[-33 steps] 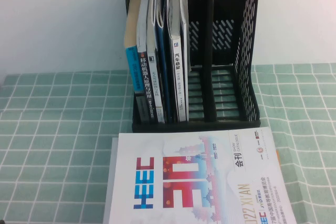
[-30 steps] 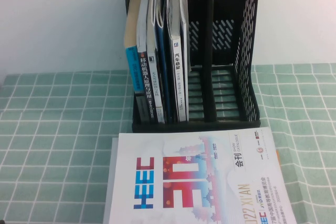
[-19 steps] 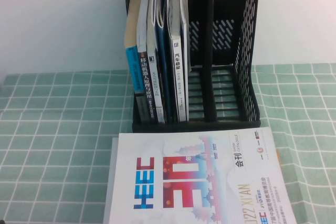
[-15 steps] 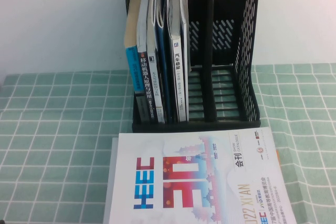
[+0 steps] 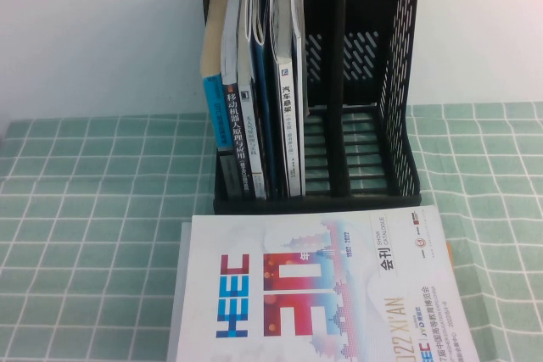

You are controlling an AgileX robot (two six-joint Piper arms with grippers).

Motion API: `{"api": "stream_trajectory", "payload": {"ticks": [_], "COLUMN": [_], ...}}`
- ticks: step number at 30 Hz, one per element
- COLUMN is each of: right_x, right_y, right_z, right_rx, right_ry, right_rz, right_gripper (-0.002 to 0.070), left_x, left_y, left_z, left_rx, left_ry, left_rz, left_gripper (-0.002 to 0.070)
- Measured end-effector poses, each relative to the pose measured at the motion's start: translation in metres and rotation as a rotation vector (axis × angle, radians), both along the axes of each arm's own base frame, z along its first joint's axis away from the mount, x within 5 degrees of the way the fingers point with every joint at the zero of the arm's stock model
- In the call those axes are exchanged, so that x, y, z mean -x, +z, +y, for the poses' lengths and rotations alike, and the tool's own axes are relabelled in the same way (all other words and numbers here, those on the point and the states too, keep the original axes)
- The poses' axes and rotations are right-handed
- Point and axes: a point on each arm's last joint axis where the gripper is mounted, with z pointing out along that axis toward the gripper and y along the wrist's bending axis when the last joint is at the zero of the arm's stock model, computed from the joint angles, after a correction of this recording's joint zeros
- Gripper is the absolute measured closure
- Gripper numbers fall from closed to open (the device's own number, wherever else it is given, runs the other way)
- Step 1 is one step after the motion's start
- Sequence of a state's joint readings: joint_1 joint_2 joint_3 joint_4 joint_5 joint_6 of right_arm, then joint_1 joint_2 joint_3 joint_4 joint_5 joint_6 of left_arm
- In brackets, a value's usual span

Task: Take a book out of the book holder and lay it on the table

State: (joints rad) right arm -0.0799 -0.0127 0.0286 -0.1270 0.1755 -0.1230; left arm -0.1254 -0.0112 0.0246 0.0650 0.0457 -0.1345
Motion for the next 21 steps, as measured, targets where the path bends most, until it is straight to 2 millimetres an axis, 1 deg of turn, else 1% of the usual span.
{"api": "stream_trajectory", "payload": {"ticks": [3,5,9,10,11,15,17,21], "right_x": [-0.001,-0.001,-0.001,-0.001,-0.001,-0.001,0.000,0.002], "right_y": [0.008,0.010,0.013,0.014,0.016,0.028,0.032,0.038], "right_z": [0.001,0.001,0.001,0.001,0.001,0.003,0.003,0.004], "right_rx": [0.008,0.014,0.124,0.117,0.073,-0.154,-0.158,-0.094], "right_ry": [0.010,0.013,0.021,0.022,0.021,0.033,0.041,0.050], "right_rz": [-0.086,-0.114,-0.131,-0.144,-0.168,-0.323,-0.369,-0.436], "right_gripper": [0.0678,0.0678,0.0678,0.0678,0.0678,0.0678,0.0678,0.0678], "left_x": [0.000,0.001,0.001,0.001,0.002,0.002,0.003,0.004], "left_y": [0.007,0.010,0.016,0.017,0.018,0.021,0.023,0.027], "left_z": [0.000,-0.001,-0.001,-0.001,-0.001,-0.001,-0.001,0.000], "left_rx": [0.014,0.022,0.030,0.031,0.033,0.043,0.088,0.249], "left_ry": [-0.005,-0.007,-0.012,-0.012,-0.013,-0.015,-0.018,-0.035], "left_rz": [-0.072,-0.110,-0.174,-0.184,-0.198,-0.228,-0.250,-0.259], "left_gripper": [0.0678,0.0677,0.0677,0.0677,0.0677,0.0677,0.0677,0.0677]}}
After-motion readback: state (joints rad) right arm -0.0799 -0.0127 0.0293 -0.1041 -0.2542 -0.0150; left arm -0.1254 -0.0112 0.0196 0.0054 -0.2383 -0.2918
